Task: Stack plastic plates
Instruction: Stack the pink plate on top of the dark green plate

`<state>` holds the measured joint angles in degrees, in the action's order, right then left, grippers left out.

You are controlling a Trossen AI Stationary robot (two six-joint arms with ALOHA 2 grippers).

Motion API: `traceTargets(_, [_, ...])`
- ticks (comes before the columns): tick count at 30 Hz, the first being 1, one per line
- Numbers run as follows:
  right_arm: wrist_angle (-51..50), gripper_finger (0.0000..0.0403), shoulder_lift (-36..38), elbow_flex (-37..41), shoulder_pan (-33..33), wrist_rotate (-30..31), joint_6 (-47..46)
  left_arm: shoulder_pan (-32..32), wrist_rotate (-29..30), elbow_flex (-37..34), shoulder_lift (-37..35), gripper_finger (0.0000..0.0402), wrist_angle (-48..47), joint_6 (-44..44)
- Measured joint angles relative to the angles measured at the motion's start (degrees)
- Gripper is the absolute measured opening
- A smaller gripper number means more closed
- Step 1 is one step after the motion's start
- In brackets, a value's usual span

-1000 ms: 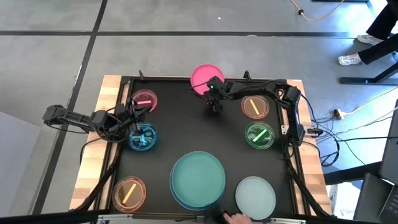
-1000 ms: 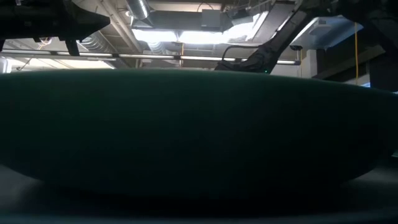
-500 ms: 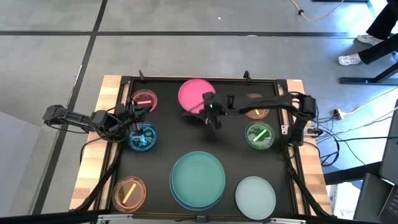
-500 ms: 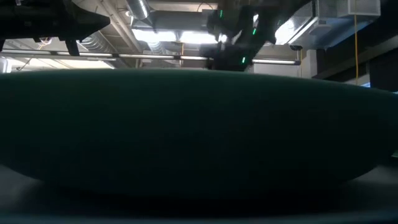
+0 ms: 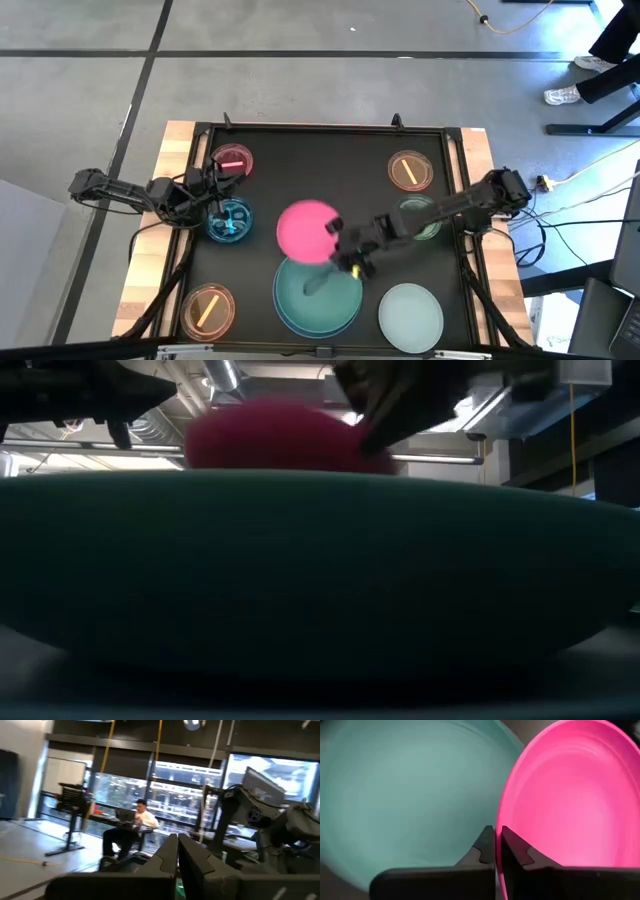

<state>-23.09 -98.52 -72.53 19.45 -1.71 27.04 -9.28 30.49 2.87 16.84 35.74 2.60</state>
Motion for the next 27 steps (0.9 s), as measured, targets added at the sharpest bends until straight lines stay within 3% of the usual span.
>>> traceTargets(10, [1.7,0.0001,-1.8,0.0,9.9,-2.0,-11.2,0.0,-5.5,0.0,0.0,0.0007,-0.8,3.2])
traceTargets(17, [11.3,0.0006,-7.3,0.0,10.5,-3.9,-20.2,0.0,-7.3,0.1,1.1,0.0007,-1.3,4.8])
traceTargets(27, [12.6,0.0018,-9.8,0.0,8.4,-3.0,-42.4,0.0,-9.1,0.1,1.2,0.0007,-2.4,6.3])
